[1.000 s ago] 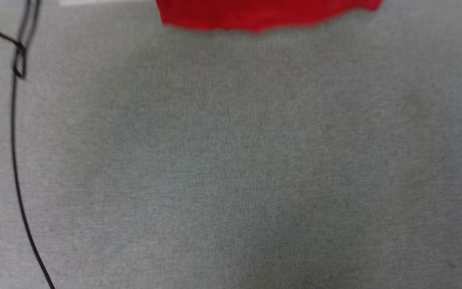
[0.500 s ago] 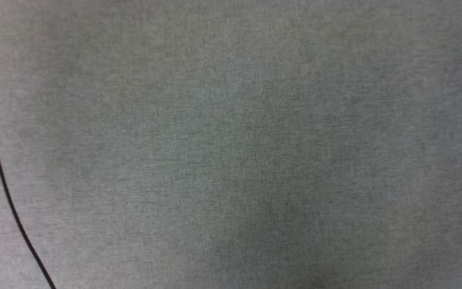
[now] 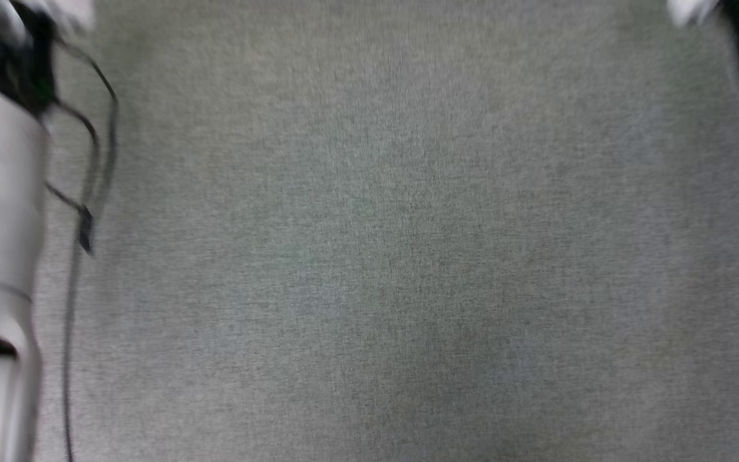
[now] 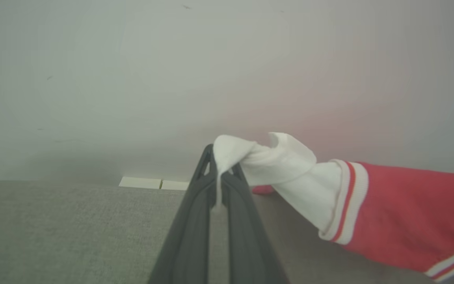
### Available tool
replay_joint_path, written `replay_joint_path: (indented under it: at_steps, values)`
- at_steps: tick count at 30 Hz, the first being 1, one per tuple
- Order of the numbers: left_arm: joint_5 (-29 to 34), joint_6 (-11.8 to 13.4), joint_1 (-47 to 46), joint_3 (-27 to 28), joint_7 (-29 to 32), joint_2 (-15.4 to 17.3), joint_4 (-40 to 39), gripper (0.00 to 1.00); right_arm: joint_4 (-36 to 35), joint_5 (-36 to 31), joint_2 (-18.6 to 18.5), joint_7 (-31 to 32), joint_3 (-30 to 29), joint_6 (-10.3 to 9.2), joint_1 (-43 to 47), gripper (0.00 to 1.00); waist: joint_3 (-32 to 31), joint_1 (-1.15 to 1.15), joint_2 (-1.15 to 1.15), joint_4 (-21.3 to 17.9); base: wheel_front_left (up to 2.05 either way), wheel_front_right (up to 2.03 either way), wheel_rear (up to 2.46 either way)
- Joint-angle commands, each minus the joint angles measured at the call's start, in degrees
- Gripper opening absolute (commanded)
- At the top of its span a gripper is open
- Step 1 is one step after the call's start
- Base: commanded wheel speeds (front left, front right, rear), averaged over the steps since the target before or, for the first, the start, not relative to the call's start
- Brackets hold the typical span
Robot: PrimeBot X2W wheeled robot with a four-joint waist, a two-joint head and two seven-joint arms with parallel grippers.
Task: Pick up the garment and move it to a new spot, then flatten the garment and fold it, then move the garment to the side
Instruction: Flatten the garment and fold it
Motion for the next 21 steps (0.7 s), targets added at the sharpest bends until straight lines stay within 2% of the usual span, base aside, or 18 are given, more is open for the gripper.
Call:
replay_joint_path:
  at_steps: [1,7,12,13,21]
  values:
    - [-0.35,-0.29,1.94,0.31,-0.5,-0.23,-0.15,0.0,0.28,0.52,-0.27,-0.65,0.21,-0.06,2.16,0.0,-2.79,-0.01,0.0,0.27,0.0,0.0,0.0]
    - [0.1,-0.17,19.17,2.96,-0.84,-0.16,-6.5,0.0,-0.71,5.28,-0.51,-4.72,1.95,-0.06,18.49,0.0,-11.55,-0.01,0.0,0.52,0.0,0.0,0.0]
    - [0.75,1.81,35.13,7.44,-0.88,-0.14,-14.86,0.0,-3.23,8.36,-1.74,-6.51,2.56,-0.08,30.94,0.0,-18.46,-0.01,0.0,0.29,0.0,0.0,0.0]
    - [1.15,2.77,41.23,8.75,-0.88,-0.07,-18.02,0.0,-4.71,9.42,-2.53,-6.66,2.38,-0.09,35.44,0.0,-20.82,-0.01,0.0,0.1,0.0,0.0,0.0]
    - [0.76,5.99,60.95,9.81,0.77,-0.25,-28.17,0.0,-12.39,9.76,-5.19,-4.6,-0.83,-0.09,51.21,0.0,-28.9,-0.01,0.0,-0.01,0.0,0.0,0.0]
